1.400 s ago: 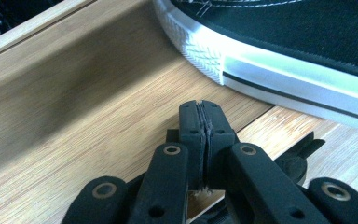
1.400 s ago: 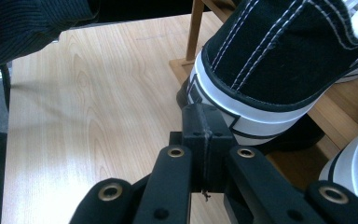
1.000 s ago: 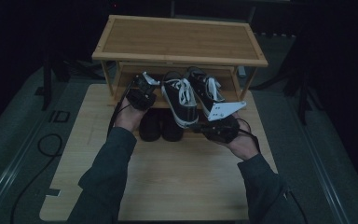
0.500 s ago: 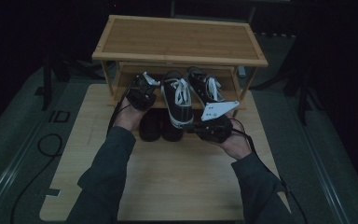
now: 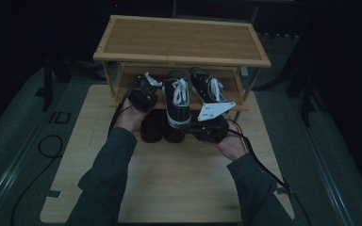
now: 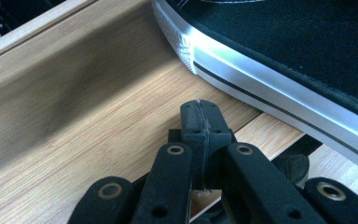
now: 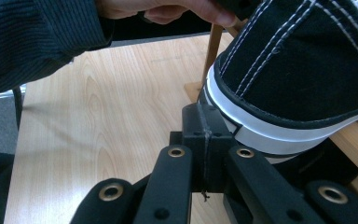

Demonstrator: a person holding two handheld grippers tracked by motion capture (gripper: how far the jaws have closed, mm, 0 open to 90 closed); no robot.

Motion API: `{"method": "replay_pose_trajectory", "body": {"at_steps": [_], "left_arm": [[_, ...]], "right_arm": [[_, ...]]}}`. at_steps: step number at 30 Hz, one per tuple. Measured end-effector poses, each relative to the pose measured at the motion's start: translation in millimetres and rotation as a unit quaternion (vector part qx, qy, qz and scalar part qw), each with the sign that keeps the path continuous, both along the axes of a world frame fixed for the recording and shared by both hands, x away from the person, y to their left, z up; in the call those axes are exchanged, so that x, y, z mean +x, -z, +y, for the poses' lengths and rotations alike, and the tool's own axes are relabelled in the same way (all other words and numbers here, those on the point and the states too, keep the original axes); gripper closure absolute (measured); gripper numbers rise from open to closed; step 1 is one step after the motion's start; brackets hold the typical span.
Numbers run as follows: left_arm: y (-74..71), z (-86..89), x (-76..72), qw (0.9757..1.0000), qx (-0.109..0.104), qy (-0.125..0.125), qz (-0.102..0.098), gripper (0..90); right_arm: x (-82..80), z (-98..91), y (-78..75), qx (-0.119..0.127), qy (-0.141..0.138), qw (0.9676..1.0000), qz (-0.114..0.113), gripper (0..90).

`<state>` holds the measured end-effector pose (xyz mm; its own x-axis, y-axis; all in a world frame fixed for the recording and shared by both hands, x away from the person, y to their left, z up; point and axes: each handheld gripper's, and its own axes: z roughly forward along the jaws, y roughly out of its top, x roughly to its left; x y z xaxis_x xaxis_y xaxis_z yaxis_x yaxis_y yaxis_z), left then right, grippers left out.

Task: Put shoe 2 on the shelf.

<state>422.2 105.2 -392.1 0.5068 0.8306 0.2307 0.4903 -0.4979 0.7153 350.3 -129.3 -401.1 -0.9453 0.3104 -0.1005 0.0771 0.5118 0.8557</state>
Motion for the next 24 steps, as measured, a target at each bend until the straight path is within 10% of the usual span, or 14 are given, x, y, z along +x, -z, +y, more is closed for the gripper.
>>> {"method": "replay_pose_trajectory", "body": {"at_steps": [24], "left_arm": [[-0.2, 0.8, 0.3, 1.0, 0.001, 0.006, 0.0, 90.0]], "right_arm": [[13.0, 2.5, 4.3, -0.002, 0.031, 0.9994, -0.013, 90.0]]}}
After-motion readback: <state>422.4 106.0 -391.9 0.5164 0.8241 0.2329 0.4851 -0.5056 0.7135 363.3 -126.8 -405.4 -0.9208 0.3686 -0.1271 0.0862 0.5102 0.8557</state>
